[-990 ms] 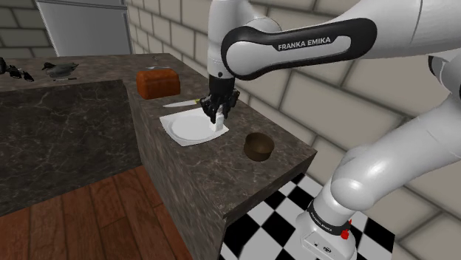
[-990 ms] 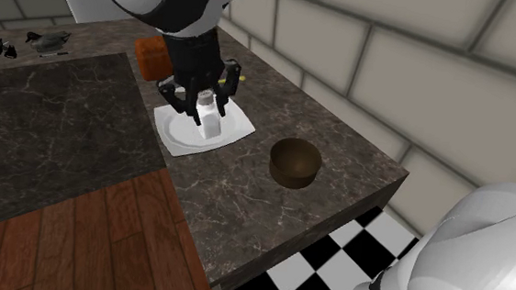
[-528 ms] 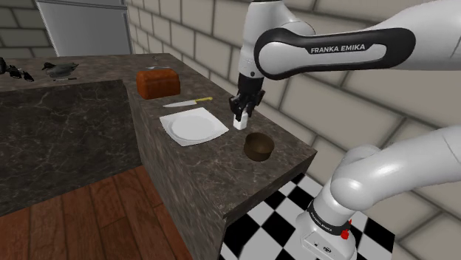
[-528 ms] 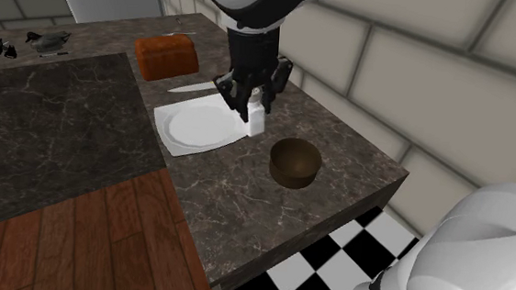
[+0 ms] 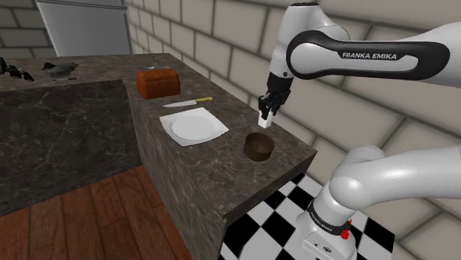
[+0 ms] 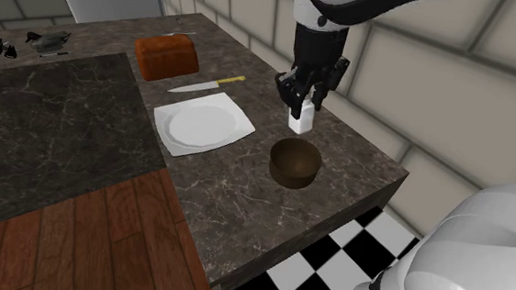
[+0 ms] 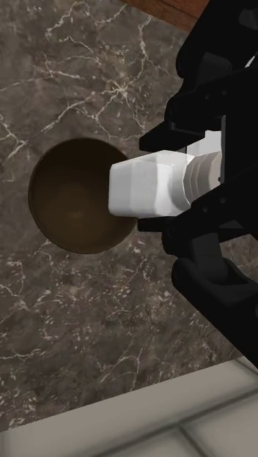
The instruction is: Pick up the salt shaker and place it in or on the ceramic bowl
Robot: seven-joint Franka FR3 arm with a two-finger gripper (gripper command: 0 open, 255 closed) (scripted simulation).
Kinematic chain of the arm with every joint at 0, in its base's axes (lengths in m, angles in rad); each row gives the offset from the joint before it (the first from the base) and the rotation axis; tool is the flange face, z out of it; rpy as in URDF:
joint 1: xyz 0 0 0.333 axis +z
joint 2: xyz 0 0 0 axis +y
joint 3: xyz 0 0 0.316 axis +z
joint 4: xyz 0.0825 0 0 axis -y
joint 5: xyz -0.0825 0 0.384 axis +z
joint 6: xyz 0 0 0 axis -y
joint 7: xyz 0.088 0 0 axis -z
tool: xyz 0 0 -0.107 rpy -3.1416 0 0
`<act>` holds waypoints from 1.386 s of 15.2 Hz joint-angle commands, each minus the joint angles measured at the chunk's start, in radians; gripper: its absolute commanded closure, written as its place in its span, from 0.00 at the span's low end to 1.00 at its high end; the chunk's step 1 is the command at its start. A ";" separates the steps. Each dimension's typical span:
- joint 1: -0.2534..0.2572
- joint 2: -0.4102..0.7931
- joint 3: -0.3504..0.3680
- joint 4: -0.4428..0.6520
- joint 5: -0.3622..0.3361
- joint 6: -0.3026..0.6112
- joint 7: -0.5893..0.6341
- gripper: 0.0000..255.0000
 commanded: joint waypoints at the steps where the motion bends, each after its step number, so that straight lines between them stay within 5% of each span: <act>1: -0.004 -0.023 -0.014 -0.035 -0.008 0.012 -0.015 1.00; 15: -0.004 0.001 -0.008 -0.209 -0.010 0.209 0.006 1.00; 21: -0.004 0.001 -0.008 -0.209 -0.010 0.209 0.006 1.00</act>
